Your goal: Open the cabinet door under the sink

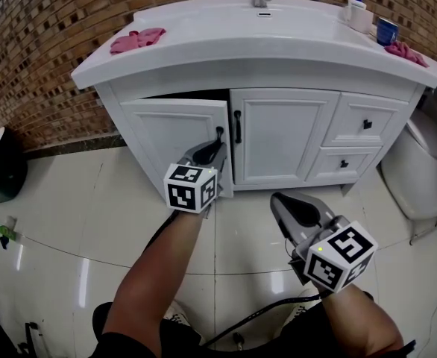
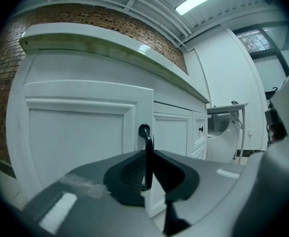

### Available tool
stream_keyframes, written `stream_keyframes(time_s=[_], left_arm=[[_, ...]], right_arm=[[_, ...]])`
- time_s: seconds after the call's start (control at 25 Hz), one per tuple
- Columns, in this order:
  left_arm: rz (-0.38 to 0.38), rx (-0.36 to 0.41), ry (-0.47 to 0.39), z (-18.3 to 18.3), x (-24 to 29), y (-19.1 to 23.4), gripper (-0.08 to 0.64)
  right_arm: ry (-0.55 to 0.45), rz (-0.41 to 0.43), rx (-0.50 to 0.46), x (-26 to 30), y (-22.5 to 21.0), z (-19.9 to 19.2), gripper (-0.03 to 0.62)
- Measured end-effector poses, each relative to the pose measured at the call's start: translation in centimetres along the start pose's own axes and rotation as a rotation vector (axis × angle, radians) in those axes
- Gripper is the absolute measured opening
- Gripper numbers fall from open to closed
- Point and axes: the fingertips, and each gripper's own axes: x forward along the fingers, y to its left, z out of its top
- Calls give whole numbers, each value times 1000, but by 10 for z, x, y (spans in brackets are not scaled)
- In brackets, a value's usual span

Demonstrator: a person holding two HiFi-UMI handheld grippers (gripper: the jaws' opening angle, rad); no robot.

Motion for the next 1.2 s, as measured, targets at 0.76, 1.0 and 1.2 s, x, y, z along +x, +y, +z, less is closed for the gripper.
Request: stream_keyframes(time_s=[0.76, 1.0, 1.2], left_arm=[[-8, 18, -13, -19, -93, -16, 46], [3, 20, -19, -25, -129, -12, 48], [25, 26, -7, -30, -163, -3, 48]], right_arm=[[-3, 41, -18, -3, 41, -7, 7], [-9, 55, -37, -2, 54, -3, 8], [6, 54, -45, 3, 60, -8, 8]])
